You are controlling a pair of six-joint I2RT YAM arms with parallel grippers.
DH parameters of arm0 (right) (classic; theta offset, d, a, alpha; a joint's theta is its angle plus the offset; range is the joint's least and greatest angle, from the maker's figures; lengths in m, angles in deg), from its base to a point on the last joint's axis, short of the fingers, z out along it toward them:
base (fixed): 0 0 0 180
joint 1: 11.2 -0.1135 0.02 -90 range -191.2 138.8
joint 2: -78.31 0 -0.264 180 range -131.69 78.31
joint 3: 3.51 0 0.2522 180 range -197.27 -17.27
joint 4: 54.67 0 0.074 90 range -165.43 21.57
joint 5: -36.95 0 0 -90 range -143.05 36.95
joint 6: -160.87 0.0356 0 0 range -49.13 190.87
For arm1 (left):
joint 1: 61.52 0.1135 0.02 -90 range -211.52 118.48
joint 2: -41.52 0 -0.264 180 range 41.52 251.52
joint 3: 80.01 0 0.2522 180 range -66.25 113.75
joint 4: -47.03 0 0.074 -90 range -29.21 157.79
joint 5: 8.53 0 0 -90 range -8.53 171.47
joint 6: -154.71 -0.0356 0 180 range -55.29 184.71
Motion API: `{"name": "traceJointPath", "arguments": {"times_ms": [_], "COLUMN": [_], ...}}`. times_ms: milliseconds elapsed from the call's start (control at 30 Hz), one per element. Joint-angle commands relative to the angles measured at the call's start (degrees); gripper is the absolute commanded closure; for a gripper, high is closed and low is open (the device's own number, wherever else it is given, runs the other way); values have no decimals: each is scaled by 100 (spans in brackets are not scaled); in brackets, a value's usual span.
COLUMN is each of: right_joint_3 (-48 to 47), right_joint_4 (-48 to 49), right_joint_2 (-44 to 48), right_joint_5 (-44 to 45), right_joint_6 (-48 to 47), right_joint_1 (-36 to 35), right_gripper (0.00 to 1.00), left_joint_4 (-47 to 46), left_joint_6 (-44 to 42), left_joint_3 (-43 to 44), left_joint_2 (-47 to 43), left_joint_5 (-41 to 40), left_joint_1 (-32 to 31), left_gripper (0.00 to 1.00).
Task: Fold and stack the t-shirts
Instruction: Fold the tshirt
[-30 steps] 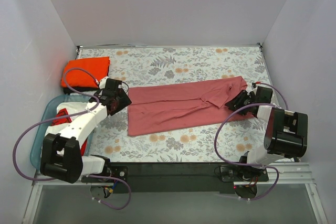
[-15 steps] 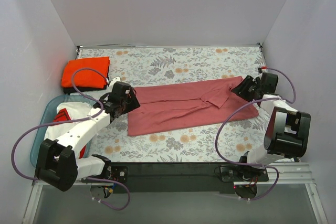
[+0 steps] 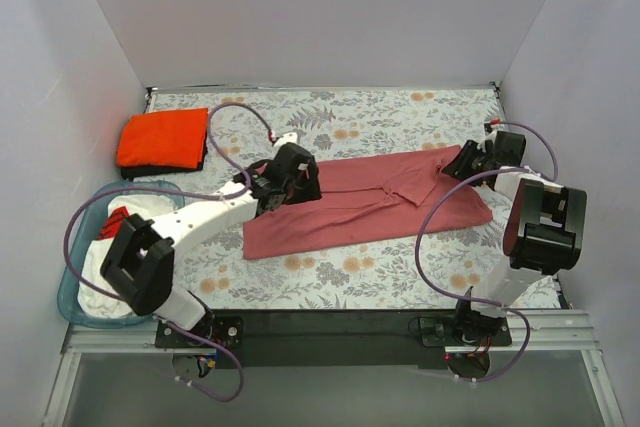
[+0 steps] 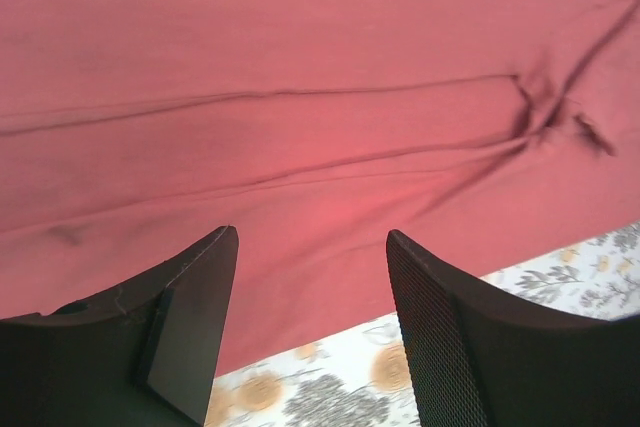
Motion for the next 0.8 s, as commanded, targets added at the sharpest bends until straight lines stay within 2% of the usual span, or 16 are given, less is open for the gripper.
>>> {"name": "traceJointPath", "arguments": {"times_ms": [0, 100, 233, 767], "right_joint_3": [-295, -304, -365, -1156], "right_joint_4": [117, 160, 213, 284], "right_joint_2": [-109, -180, -268, -866], "right_joint_5": [-236, -289, -263, 378], "right_joint_6": [-183, -183, -175, -104], "right_joint_1": [-104, -174, -219, -386], "right_gripper": [58, 58, 57, 59], "left_joint_4": [-208, -208, -190, 47], "left_joint_6": [18, 27, 132, 519], "left_joint_3": [703, 1240, 1435, 355], "left_joint_2": [682, 1307, 1590, 1064], "left_joint_5": [-127, -40, 40, -241], "left_joint_1": [-594, -902, -1061, -1079], "left_gripper": [40, 40, 41, 41]}}
